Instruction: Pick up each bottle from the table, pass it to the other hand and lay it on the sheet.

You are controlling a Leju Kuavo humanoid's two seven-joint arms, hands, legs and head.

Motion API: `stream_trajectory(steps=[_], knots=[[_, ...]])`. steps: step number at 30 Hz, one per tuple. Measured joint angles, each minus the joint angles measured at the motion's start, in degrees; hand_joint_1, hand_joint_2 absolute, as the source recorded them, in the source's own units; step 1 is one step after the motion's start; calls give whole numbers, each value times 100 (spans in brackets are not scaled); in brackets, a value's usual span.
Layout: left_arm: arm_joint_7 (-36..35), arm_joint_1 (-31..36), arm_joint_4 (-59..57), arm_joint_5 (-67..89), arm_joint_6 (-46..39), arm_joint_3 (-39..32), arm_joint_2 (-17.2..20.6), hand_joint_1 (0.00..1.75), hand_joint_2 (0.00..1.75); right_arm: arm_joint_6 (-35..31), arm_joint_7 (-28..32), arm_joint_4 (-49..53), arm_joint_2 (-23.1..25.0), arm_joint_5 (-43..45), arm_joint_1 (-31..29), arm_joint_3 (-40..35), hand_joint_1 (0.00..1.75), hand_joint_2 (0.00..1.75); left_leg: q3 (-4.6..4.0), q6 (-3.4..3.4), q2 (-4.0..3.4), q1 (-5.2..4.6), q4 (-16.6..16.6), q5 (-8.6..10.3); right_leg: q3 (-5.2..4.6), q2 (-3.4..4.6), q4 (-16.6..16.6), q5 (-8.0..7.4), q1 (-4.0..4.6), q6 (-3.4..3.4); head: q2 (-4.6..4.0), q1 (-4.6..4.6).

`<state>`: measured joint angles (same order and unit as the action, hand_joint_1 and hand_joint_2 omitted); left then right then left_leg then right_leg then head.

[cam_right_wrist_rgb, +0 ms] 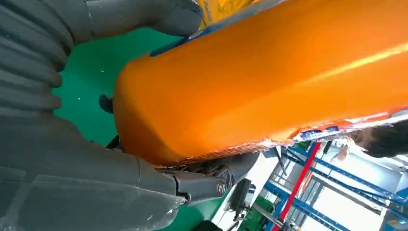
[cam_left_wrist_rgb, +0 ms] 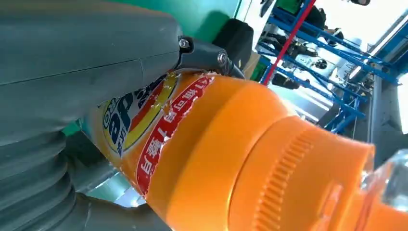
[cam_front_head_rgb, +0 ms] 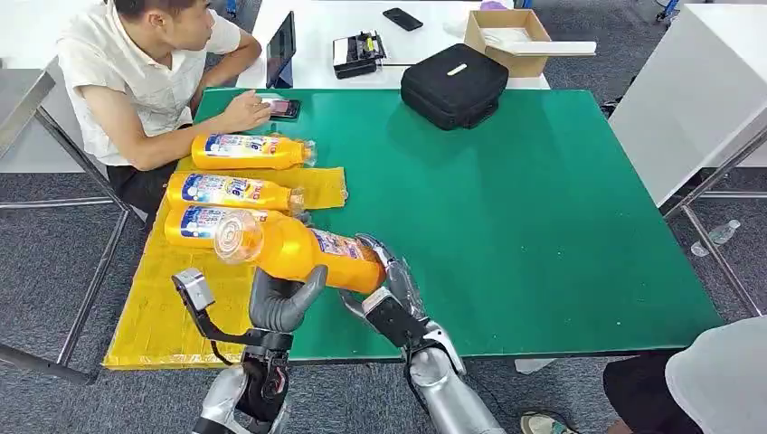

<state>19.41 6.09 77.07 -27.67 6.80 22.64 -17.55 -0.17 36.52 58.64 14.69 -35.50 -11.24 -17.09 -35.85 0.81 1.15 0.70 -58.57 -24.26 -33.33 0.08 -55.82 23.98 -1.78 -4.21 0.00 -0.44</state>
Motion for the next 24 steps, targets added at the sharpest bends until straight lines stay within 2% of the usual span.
stream_trajectory(steps=[18, 19, 20, 21, 22, 24], knots=[[50, -25, 83, -173, -2, -37, 0, 175, 175, 116, 114, -457, 92, 208, -150, -24, 175, 175, 0, 0, 0, 0, 0, 0, 0, 0, 0, 0, 0, 0, 0, 0], [50, -25, 83, -173, -2, -37, 0, 175, 175, 116, 114, -465, 92, 208, -152, -24, 164, 175, 0, 0, 0, 0, 0, 0, 0, 0, 0, 0, 0, 0, 0, 0], [50, -25, 83, -173, -2, -37, 0, 175, 175, 116, 114, -470, 92, 210, -153, -24, 133, 175, 0, 0, 0, 0, 0, 0, 0, 0, 0, 0, 0, 0, 0, 0], [50, -25, 83, -173, -4, -37, 0, 175, 175, 118, 122, -479, 94, 227, -155, -24, 24, 175, 0, 0, 0, 0, 0, 0, 0, 0, 0, 0, 0, 0, 0, 0], [50, -25, 83, -175, -7, -37, 0, 175, 175, 120, 131, -483, 96, 247, -155, -24, 0, 175, 0, 0, 0, 0, 0, 0, 0, 0, 0, 0, 0, 0, 0, 0], [63, -25, 83, -136, -22, -35, 0, 175, 175, 127, 131, -487, 112, 297, -155, -24, 0, 175, 0, 0, 0, 0, 0, 0, -1, 0, 0, 0, 0, 0, 0, 0]])
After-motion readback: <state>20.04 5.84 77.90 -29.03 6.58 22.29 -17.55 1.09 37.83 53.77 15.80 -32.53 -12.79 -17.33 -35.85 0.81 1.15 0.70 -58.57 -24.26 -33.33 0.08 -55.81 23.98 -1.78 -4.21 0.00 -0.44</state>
